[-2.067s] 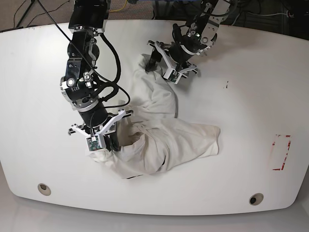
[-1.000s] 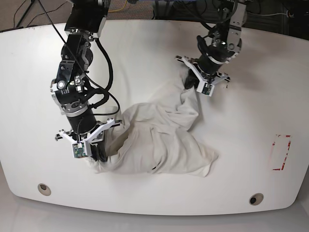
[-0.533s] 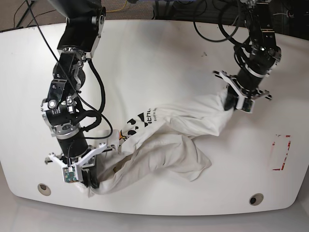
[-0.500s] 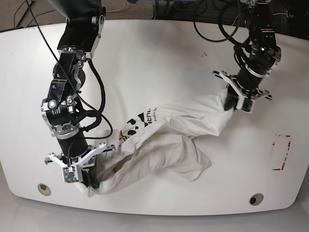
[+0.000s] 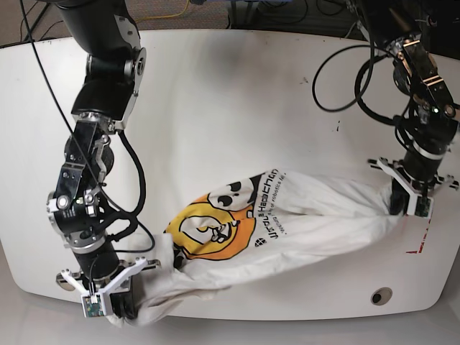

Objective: Layout the t-shirt on the table in an organized manner, then fold the t-shirt properly
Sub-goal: 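Lift the shirt with both grippers and pull the ends apart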

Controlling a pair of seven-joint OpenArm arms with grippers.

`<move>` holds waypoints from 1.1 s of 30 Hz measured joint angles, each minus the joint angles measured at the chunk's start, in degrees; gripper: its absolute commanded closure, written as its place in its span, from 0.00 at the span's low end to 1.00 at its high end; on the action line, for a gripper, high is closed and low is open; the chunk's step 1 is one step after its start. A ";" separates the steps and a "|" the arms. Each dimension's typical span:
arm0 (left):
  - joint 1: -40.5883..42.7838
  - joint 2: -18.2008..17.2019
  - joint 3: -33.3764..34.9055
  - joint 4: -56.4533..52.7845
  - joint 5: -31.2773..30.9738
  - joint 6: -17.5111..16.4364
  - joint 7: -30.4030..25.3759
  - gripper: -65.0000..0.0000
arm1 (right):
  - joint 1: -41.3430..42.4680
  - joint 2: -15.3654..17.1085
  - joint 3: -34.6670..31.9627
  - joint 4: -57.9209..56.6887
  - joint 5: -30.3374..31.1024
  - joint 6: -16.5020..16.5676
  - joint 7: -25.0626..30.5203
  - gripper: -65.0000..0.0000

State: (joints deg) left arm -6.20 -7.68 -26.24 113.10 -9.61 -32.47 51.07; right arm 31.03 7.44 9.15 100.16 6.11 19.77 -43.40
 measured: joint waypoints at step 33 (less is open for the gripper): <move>-37.79 -5.09 0.09 0.52 -1.86 -0.57 18.47 1.00 | 27.65 5.29 -3.10 -14.53 1.68 1.25 -2.32 1.00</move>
State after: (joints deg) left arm -43.99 -12.78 -26.15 113.62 -11.46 -33.04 69.54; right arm 58.67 12.73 6.04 85.62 7.79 21.02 -45.71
